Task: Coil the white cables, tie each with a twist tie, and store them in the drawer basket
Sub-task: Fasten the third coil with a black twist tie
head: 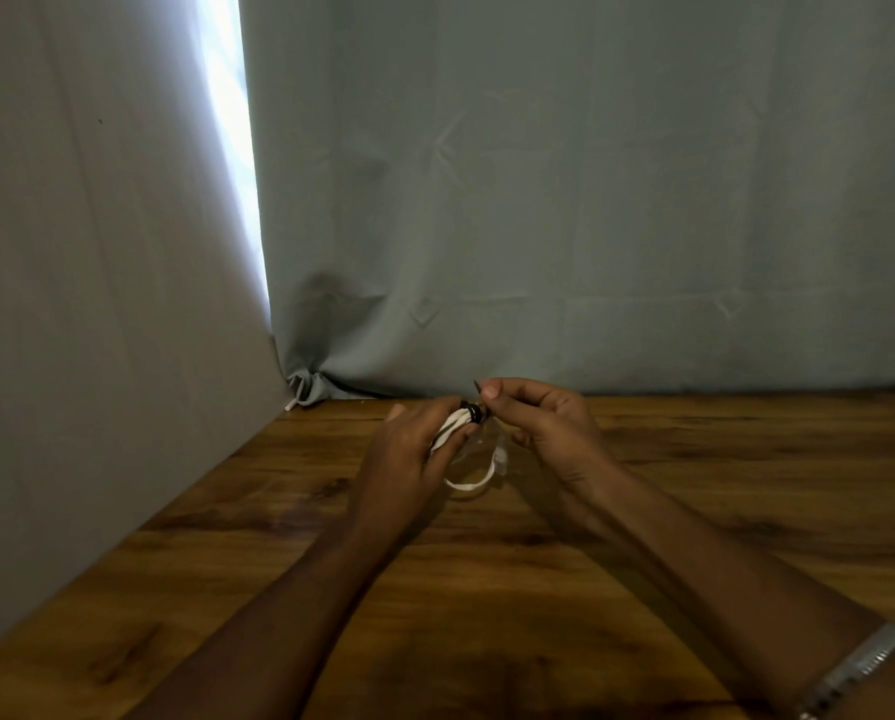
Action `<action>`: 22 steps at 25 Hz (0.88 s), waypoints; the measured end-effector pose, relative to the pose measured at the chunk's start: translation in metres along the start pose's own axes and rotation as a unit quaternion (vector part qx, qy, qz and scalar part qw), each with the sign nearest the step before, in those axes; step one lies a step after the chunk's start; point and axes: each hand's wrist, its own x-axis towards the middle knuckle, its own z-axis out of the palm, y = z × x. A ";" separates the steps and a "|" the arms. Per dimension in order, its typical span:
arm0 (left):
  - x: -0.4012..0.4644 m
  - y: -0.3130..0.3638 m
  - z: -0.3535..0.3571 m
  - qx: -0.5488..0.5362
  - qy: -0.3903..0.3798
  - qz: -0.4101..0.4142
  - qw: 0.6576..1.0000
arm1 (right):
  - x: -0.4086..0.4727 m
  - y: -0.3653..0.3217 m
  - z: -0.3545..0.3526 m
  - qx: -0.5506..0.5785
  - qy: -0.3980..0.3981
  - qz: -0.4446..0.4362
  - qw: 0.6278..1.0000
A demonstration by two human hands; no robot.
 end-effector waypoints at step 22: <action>0.006 -0.007 -0.007 0.035 -0.098 0.065 0.992 | 0.018 -0.014 -0.034 -0.317 -0.140 -0.037 0.937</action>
